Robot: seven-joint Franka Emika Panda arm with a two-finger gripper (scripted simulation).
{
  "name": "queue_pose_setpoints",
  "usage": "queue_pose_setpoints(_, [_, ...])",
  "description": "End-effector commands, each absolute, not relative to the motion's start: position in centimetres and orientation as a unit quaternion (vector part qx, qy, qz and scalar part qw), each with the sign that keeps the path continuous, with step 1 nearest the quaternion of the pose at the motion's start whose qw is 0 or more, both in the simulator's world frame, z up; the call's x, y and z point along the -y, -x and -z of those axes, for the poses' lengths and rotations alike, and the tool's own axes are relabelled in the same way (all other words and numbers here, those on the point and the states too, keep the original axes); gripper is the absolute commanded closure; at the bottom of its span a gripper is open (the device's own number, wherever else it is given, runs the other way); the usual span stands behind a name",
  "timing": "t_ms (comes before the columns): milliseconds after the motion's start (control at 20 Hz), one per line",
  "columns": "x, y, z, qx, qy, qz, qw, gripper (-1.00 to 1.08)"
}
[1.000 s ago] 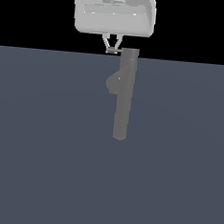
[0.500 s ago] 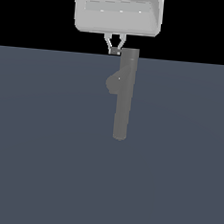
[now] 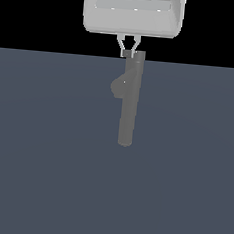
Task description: Turn on the faucet by rotating a designated handle.
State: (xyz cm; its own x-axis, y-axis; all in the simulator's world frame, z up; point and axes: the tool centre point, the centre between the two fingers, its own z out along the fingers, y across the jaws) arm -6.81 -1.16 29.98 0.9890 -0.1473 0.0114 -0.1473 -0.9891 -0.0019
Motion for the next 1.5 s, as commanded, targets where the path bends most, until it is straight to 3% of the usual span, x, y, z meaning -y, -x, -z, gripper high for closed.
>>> queue_pose_setpoints(0, [3.3, 7.9, -30.1, -0.089, 0.996, 0.0, 0.0, 1.08])
queue_pose_setpoints(50, [1.3, 7.0, -30.0, -0.073, 0.997, 0.005, 0.001, 1.08])
queue_pose_setpoints(550, [7.9, 6.3, -30.1, -0.088, 0.996, 0.0, 0.0, 1.08])
queue_pose_setpoints(600, [7.9, 6.3, -30.1, -0.088, 0.996, 0.0, 0.0, 1.08])
queue_pose_setpoints(650, [4.4, 6.8, -30.0, -0.062, 0.998, -0.007, 0.003, 1.08])
queue_pose_setpoints(1450, [9.5, 2.1, -30.1, -0.086, 0.996, -0.001, 0.0, 1.08])
